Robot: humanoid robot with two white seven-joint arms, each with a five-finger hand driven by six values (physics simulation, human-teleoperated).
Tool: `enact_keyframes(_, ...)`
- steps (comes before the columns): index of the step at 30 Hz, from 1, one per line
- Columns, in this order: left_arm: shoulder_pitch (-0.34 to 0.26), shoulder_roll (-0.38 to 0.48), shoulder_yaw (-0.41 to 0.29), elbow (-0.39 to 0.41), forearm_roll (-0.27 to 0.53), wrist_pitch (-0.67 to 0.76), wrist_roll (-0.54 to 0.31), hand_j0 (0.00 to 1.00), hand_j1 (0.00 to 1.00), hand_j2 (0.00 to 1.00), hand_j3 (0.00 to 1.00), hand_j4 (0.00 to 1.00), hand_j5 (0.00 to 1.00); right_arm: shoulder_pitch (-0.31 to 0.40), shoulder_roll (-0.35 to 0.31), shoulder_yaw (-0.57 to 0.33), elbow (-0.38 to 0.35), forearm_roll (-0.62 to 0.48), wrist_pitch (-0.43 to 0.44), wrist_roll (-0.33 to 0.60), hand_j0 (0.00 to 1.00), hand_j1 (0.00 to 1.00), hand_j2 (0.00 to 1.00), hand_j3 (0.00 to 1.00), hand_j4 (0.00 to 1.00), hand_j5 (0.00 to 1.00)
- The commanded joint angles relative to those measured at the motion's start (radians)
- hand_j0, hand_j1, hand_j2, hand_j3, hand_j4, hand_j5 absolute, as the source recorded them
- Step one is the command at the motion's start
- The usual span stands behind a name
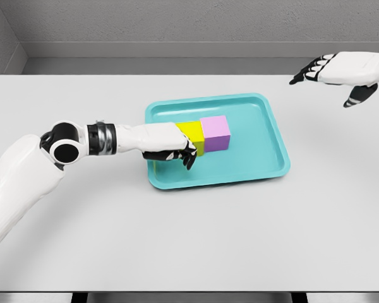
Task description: Push two cubes
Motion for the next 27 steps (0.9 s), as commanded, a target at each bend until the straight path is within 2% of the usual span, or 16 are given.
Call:
enact_keyframes(1,0.0,0.0,0.006,0.007,0.006,0.002,0.0,0.33,0.33,0.33,0.33,0.33,0.33,-0.002,-0.001,0.001,-0.003,-0.004,0.003,0.0,1.0,1.0,1.0,1.0,1.0,1.0)
enact_keyframes(5,0.0,0.009,0.04,0.013,0.013,0.002,0.0,0.34,0.34,0.34,0.34,0.34,0.34,0.0,-0.001,0.001,-0.018,-0.004,0.003,0.0,1.0,1.0,1.0,1.0,1.0,1.0)
enact_keyframes(16,-0.011,0.024,0.045,-0.004,0.037,0.002,0.0,0.37,0.37,0.37,0.37,0.37,0.37,0.002,-0.003,0.003,-0.032,-0.004,0.003,0.0,1.0,1.0,1.0,1.0,1.0,1.0)
enact_keyframes(17,-0.009,0.041,0.043,-0.012,0.057,0.002,0.0,0.37,0.37,0.37,0.37,0.37,0.37,0.002,-0.003,0.003,-0.032,-0.004,0.003,0.0,1.0,1.0,1.0,1.0,1.0,1.0)
enact_keyframes(19,0.005,0.133,0.046,-0.107,0.108,0.002,0.0,0.37,0.37,0.37,0.37,0.37,0.37,0.0,-0.024,0.003,-0.03,-0.004,0.003,0.0,1.0,1.0,1.0,1.0,1.0,1.0)
enact_keyframes(21,0.005,0.149,0.049,-0.11,0.111,0.002,0.0,0.37,0.37,0.37,0.37,0.37,0.37,-0.003,-0.024,0.003,-0.032,-0.004,0.003,0.0,1.0,1.0,1.0,1.0,1.0,1.0)
enact_keyframes(23,0.009,0.149,0.06,-0.099,0.109,0.002,0.0,0.37,0.37,0.37,0.37,0.37,0.37,-0.005,-0.024,0.003,-0.032,-0.004,0.003,0.0,1.0,1.0,1.0,1.0,1.0,1.0)
enact_keyframes(25,0.008,0.129,0.066,-0.026,0.1,0.002,0.0,0.37,0.37,0.37,0.37,0.37,0.37,-0.008,-0.024,0.001,-0.032,-0.004,0.003,0.0,1.0,1.0,1.0,1.0,1.0,1.0)
enact_keyframes(27,0.003,0.073,0.074,0.057,0.094,0.002,0.0,0.37,0.37,0.37,0.37,0.37,0.37,-0.008,-0.026,0.001,-0.032,-0.004,0.003,0.0,1.0,1.0,1.0,1.0,1.0,1.0)
